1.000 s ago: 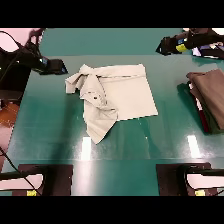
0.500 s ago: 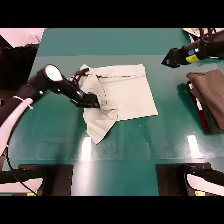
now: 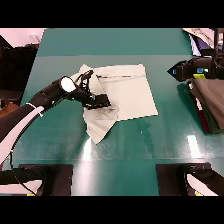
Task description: Fold the shirts.
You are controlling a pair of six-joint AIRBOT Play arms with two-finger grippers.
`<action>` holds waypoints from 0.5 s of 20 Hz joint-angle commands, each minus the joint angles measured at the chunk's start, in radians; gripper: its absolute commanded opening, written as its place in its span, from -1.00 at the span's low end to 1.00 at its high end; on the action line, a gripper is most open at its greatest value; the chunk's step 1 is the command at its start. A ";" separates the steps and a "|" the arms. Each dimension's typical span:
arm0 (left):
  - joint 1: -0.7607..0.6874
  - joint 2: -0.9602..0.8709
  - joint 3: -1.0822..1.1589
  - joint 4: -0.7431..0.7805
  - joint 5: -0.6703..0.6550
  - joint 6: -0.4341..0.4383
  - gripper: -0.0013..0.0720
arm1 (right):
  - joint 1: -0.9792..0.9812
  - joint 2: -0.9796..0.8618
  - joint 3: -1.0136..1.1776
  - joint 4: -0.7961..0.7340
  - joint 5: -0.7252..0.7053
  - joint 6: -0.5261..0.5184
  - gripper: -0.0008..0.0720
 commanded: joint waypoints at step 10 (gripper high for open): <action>0.002 -0.022 0.011 0.032 0.011 -0.005 -0.89 | 0.001 0.040 -0.007 0.000 -0.007 0.000 -0.11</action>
